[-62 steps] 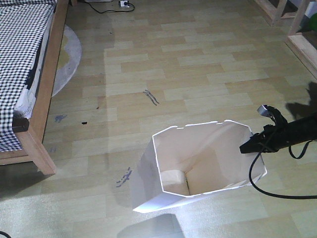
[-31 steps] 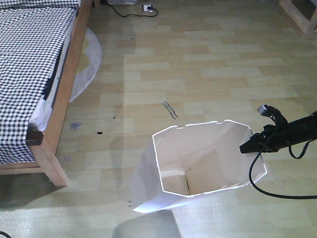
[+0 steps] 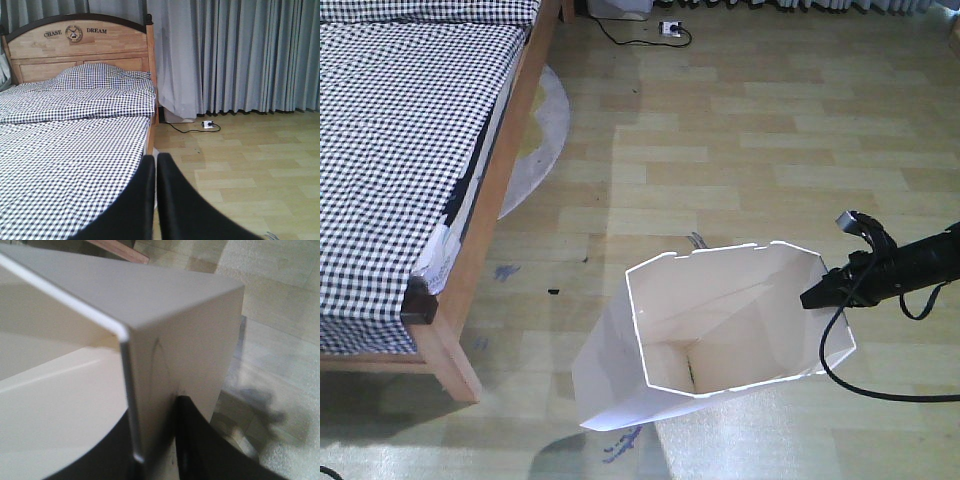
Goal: Move trash bin to bedside with robot
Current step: 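Carry the bin in the right gripper along the bed toward the curtains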
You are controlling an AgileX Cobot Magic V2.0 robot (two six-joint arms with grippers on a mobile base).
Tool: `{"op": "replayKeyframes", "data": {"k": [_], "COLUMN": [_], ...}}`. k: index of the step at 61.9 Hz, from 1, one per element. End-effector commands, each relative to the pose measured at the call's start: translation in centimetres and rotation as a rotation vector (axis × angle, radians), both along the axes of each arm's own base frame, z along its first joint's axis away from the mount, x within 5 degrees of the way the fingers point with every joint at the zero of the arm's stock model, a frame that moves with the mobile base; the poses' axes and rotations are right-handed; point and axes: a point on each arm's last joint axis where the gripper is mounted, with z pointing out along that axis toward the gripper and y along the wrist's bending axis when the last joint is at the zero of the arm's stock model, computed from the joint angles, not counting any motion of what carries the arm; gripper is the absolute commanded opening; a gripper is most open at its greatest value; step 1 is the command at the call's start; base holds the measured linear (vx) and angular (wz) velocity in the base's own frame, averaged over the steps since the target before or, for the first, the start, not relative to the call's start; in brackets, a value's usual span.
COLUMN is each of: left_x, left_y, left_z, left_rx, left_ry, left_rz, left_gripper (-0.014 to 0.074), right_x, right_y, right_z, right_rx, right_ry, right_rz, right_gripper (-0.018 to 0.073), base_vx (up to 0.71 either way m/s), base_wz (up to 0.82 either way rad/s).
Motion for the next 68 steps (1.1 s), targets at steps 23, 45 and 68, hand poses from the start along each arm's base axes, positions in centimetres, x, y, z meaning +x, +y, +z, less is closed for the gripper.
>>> {"op": "replayKeyframes", "data": {"k": [23,45,68], "left_x": [-0.03,-0.03,-0.03], "left_y": [-0.06,-0.06,-0.06], "left_z": [0.33,0.33,0.33], "left_rx": [-0.022,-0.022,-0.022], "left_ry": [-0.071,-0.071,-0.071], "left_rz": [-0.009,-0.009,-0.009], "left_gripper": [-0.0006,-0.0006,-0.0006], "right_x": [0.87,0.87,0.87], "right_y": [0.99,0.99,0.99], "right_z": [4.87,4.87,4.87], "right_rx": [0.235,0.235,0.235], "right_ry": [-0.051,-0.051,-0.051], "right_rz": [-0.019,-0.019,-0.019], "right_gripper": [-0.0004,-0.0004,-0.0004], "base_vx": [0.25,0.26,0.26], "base_wz": [-0.15,-0.17,0.01]}}
